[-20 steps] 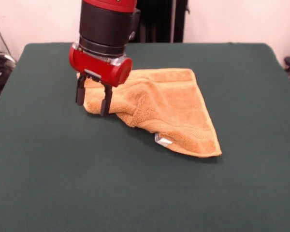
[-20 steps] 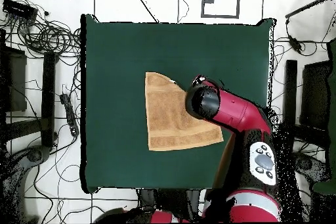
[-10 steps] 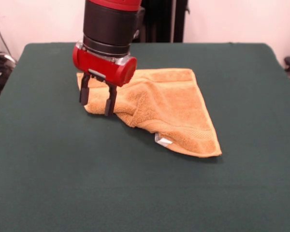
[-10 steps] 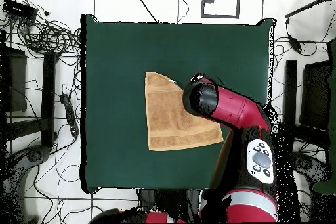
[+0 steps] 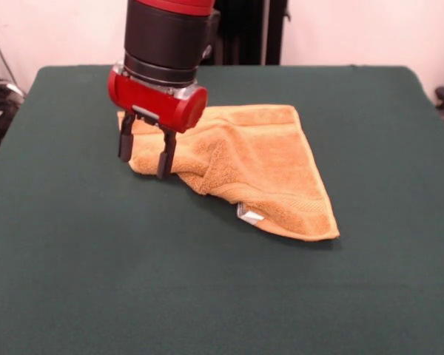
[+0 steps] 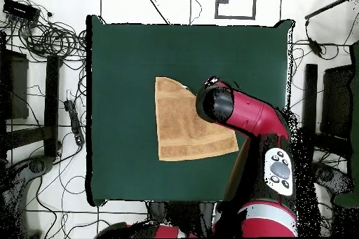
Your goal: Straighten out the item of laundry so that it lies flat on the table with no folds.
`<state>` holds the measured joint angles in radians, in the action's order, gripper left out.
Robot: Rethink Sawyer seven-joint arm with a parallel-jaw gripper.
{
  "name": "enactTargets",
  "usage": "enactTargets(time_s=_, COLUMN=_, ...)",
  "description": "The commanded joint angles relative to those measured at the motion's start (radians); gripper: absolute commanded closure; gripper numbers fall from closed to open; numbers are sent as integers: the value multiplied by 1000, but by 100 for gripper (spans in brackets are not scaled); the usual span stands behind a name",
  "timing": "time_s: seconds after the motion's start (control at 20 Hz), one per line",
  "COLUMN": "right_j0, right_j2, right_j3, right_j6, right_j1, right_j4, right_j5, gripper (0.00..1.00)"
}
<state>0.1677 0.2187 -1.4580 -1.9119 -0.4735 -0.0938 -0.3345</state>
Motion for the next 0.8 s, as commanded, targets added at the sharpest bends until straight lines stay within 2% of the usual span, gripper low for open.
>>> enactTargets(time_s=0.05, right_j0=-48, right_j2=-39, right_j3=9, right_j6=-187, right_j1=69, right_j4=-44, right_j5=-113, gripper=0)
enactTargets(time_s=0.8, right_j0=-87, right_j2=-3, right_j3=44, right_j6=-208, right_j1=102, right_j4=-58, right_j5=-127, gripper=0)
